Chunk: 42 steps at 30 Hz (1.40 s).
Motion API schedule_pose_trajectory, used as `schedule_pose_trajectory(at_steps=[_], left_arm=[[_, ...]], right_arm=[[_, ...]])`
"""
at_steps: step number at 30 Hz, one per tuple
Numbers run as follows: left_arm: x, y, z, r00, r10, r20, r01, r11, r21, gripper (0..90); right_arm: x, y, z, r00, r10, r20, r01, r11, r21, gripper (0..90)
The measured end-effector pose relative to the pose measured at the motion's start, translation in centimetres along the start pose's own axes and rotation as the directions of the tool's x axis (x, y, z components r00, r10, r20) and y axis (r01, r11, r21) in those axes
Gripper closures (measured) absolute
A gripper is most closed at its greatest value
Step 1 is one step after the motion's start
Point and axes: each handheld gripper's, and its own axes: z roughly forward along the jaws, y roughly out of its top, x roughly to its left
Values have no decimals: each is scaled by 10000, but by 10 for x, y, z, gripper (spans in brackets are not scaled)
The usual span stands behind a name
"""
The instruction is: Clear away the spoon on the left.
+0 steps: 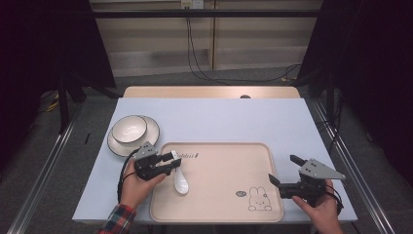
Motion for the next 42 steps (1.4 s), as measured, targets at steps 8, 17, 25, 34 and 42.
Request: schedule_pose_trajectory(at_steps=[8,17,25,34,42], left_arm=[[2,-2,2,9997,-82,-251,89,9996,279,539],[2,-3,4,9997,-144,-202,150,9995,291,531],[2,-3,5,9994,-173,-285,184,9990,415,513],[3,-2,4,9992,-134,-378,146,9994,318,487],[5,-2,3,9984,-258,-508,268,9995,176,468]], right_arm=[[0,1,0,10000,-18,-7,18,10000,-25,30],[0,1,0,10000,-44,-9,44,10000,-26,30],[0,1,-1,10000,-15,11,15,10000,-11,30],[0,1,0,10000,-91,-7,91,10000,7,30],[0,1,-1,10000,-57,50,57,10000,-2,30]])
